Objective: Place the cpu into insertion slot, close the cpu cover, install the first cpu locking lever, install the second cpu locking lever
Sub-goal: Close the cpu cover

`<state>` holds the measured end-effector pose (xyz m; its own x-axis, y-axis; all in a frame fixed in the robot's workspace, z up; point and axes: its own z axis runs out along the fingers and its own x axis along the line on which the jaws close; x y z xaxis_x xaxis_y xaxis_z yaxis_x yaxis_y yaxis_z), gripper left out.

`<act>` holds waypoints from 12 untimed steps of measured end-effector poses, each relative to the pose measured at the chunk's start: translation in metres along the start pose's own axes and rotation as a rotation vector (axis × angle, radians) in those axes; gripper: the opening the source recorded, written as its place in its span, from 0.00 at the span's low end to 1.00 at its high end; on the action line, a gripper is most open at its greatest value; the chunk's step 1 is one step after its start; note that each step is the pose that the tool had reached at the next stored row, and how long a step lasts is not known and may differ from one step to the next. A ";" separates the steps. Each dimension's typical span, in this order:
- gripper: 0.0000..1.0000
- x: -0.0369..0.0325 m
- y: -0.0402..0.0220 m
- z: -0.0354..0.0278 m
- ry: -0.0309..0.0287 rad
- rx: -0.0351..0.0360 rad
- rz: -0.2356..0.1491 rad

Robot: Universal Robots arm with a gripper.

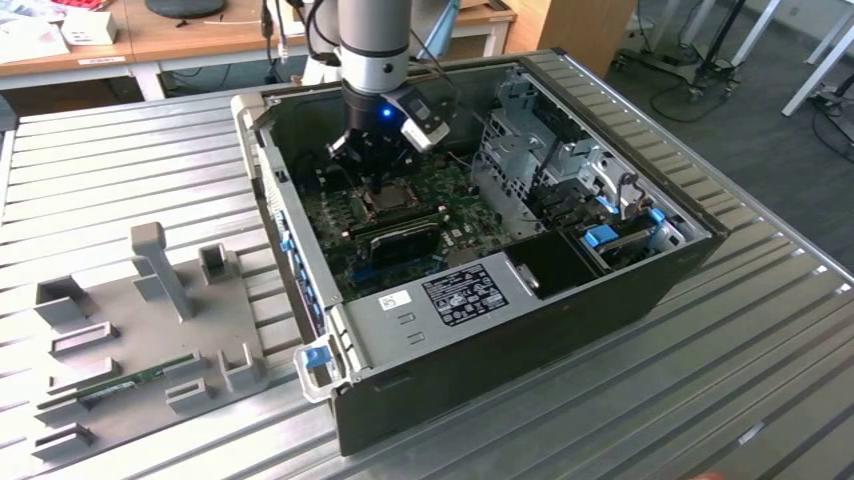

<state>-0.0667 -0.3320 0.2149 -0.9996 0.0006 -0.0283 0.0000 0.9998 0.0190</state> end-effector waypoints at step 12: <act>0.11 0.0040 -0.0003 0.0111 0.0008 0.0000 0.000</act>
<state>-0.0703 -0.3320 0.2037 -0.9996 0.0005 -0.0275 0.0000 0.9998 0.0190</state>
